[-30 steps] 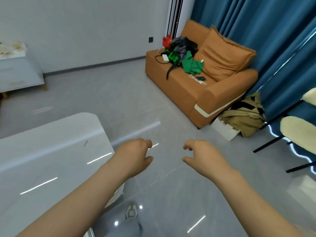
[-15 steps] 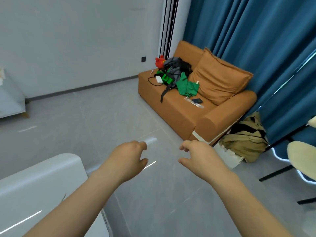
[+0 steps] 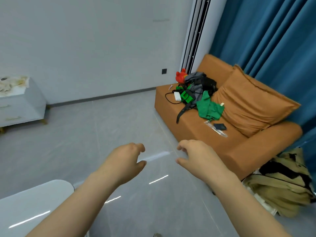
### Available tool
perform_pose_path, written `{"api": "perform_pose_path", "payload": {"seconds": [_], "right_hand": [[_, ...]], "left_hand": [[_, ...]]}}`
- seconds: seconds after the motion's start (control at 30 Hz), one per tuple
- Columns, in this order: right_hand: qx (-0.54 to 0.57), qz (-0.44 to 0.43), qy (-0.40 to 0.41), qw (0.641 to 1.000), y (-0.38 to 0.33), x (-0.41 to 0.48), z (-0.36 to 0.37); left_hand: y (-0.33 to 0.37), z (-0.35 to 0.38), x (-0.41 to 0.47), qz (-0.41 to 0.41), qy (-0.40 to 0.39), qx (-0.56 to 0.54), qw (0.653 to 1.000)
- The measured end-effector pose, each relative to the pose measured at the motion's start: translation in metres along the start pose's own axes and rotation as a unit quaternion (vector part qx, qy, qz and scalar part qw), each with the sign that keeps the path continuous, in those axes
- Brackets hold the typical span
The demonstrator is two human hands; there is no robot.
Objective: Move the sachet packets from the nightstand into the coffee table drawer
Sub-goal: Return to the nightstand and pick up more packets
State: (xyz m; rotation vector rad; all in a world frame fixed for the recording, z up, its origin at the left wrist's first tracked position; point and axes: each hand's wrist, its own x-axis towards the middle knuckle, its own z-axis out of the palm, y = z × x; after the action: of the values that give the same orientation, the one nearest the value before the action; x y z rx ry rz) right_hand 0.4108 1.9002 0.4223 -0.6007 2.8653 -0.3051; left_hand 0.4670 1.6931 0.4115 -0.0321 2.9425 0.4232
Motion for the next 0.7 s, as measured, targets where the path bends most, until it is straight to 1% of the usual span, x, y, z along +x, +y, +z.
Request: {"api": "perform_pose_path", "payload": {"seconds": [0.13,0.27,0.43,0.7], "right_hand": [[-0.018,-0.053,-0.018,0.998,0.008,0.069,-0.014],[-0.011,-0.095,-0.043,0.994,-0.009,0.133,-0.017],[-0.018,-0.153,-0.047,0.987,-0.052,0.218,-0.017],[-0.037,-0.188,-0.092,0.977,-0.142,0.352,-0.020]], "left_hand": [[-0.014,-0.011,0.043,-0.053,0.021,-0.008,0.998],[-0.042,-0.020,0.076,-0.103,0.021,-0.014,0.994],[-0.094,-0.038,0.121,-0.146,0.035,-0.028,0.988],[-0.211,-0.090,0.189,-0.207,0.053,-0.052,0.976]]}}
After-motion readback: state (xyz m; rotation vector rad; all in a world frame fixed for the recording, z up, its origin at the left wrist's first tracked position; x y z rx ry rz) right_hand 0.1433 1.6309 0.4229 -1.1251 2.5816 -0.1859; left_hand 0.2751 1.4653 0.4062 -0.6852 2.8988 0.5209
